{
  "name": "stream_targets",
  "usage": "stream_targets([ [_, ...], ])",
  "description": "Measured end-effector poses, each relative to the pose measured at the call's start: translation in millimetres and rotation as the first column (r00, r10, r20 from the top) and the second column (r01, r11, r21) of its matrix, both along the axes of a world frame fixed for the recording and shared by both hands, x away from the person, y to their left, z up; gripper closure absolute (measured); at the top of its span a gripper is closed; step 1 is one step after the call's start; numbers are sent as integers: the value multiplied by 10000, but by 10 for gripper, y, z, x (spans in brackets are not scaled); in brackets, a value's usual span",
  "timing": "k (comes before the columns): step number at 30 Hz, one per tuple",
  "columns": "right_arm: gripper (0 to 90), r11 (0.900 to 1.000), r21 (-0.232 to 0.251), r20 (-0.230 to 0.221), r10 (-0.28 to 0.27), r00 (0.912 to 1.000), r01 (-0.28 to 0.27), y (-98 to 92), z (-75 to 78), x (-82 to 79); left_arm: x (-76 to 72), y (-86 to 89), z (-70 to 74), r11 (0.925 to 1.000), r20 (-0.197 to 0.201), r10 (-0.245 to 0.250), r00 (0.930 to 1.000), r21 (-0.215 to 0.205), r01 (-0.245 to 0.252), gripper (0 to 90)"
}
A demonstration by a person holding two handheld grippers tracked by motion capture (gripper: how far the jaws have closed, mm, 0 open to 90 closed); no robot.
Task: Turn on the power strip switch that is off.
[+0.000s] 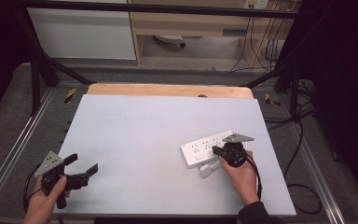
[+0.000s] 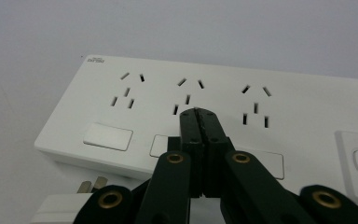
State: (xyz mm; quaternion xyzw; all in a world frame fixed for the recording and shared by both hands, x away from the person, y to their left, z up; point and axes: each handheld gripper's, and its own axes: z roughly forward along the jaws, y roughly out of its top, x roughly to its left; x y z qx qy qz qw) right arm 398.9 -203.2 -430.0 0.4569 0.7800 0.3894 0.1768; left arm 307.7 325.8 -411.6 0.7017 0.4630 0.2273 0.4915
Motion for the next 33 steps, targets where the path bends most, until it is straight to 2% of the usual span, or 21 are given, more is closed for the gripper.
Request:
stream_targets([
  [20, 900, 9997, -226, 160, -117, 9998, 121, 18, -33, 5, 1, -3, -2, 10000, -50, -17, 10000, 12, 17, 59],
  [33, 900, 9998, -140, 284, -136, 9995, 140, 16, -47, -8, 1, -2, -3, 10000, -45, -20, 10000, 30, 20, 59],
])
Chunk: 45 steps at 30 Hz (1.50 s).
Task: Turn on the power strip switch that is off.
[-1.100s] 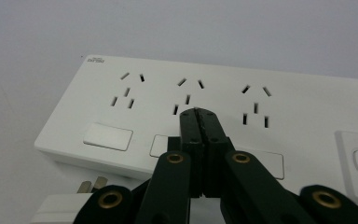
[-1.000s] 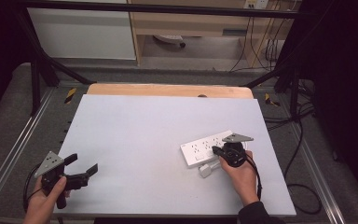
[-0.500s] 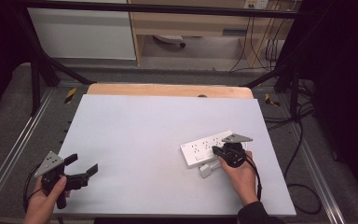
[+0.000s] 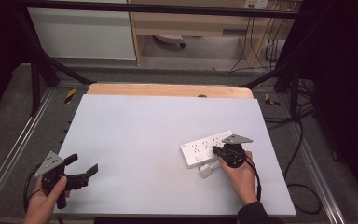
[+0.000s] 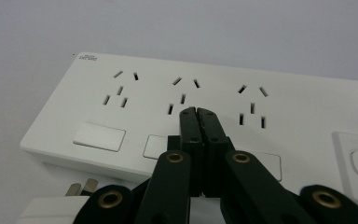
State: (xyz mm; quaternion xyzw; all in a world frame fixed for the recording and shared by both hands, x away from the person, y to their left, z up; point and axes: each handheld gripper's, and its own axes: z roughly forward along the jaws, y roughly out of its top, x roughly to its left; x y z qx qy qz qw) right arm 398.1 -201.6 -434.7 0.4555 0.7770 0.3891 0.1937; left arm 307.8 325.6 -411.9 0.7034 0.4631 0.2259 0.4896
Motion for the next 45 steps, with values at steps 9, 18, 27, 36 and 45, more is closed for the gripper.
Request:
stream_targets([
  [9, 900, 10000, 38, 41, -35, 10000, 35, -5, -10, -4, 1, -2, -2, 10000, 5, 50, 10000, 67, -50, 59],
  [18, 900, 9999, -68, -23, -92, 10000, 92, 4, -21, -7, 1, -2, -2, 10000, 11, 31, 10000, 68, -31, 60],
  [27, 900, 10000, -40, -16, -81, 10000, 80, -6, -26, -3, 1, -2, -2, 10000, -1, 33, 10000, 76, -33, 60],
  [36, 900, 10000, -28, -19, -81, 10000, 81, -7, -26, -2, 1, -1, -2, 10000, 2, 31, 10000, 78, -31, 61],
  [45, 900, 10000, 4, 11, -91, 10000, 91, -4, -28, 3, 2, -3, -2, 10000, 13, 13, 10000, 80, -13, 61],
])
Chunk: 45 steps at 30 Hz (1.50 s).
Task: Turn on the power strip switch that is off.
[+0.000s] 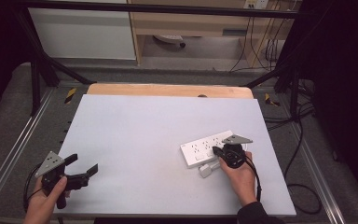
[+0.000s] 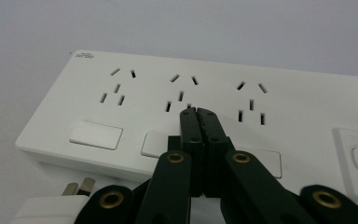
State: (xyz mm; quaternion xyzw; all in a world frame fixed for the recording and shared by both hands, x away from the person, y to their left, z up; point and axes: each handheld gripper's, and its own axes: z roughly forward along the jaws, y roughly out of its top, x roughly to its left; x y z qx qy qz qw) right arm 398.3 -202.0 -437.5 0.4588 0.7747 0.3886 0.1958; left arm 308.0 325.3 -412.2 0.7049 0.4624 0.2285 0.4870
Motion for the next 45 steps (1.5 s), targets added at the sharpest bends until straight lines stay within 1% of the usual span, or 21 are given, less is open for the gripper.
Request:
stream_targets([
  [7, 900, 10000, 71, -11, 13, 10000, -13, 1, -2, 11, 0, 0, 0, 10000, 4, 5, 10000, -3, -5, 61],
  [17, 900, 10000, 8, 71, 37, 10000, -37, 4, -5, 27, 0, 1, 2, 10000, 32, 4, 10000, 9, -4, 61],
  [29, 900, 9999, 121, -2, 61, 10000, -61, 6, -5, 48, -1, 2, 3, 10000, 45, 6, 10000, 24, -6, 61],
  [31, 900, 9998, 186, 13, 90, 10000, -91, 4, 2, 44, -1, 2, 3, 10000, 37, 8, 10000, 6, -8, 62],
  [34, 900, 9990, 449, 227, 60, 9997, -70, -10, 43, 37, 0, 3, 2, 10000, 37, 24, 10000, 28, -24, 62],
  [36, 900, 9985, 548, 214, 44, 9998, -56, -9, 57, 38, 1, 2, 1, 10000, 28, 28, 10000, 46, -28, 61],
  [41, 900, 9979, 637, 290, 119, 9995, -137, 4, 99, 51, -2, -5, -2, 10000, 32, 34, 10000, 70, -35, 62],
  [45, 900, 9973, 713, 353, 129, 9993, -154, 10, 146, 95, -5, -6, -1, 10000, 18, 1, 10000, 98, -1, 62],
])
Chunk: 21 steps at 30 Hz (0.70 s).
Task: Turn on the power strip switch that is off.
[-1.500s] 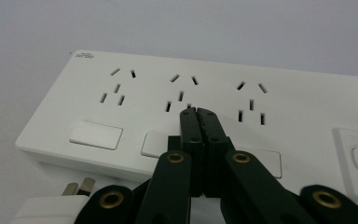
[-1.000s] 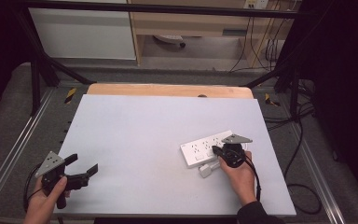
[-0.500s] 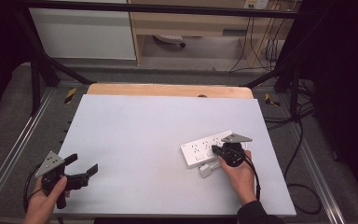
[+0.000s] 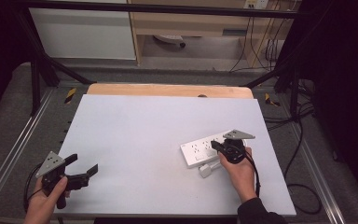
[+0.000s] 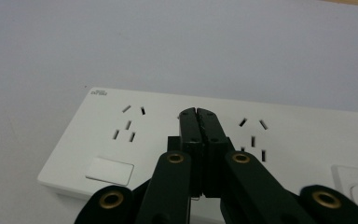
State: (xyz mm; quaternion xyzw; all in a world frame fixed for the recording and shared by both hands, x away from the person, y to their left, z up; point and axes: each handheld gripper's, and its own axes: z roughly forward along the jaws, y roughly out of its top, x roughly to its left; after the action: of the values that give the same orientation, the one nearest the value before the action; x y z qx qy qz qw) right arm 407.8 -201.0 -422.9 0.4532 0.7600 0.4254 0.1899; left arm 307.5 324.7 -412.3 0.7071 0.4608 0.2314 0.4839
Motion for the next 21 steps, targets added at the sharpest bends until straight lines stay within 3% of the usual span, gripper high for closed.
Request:
stream_targets([
  [10, 849, 9996, 274, -137, -65, 9999, 69, -29, 76, 84, 1, 1, -2, 10000, -3, 8, 10000, 25, -8, 62],
  [21, 547, 9989, 296, -108, -351, 9993, 355, -107, 275, 154, -1, -2, -2, 10000, -13, -13, 10000, -8, 13, 62],
])
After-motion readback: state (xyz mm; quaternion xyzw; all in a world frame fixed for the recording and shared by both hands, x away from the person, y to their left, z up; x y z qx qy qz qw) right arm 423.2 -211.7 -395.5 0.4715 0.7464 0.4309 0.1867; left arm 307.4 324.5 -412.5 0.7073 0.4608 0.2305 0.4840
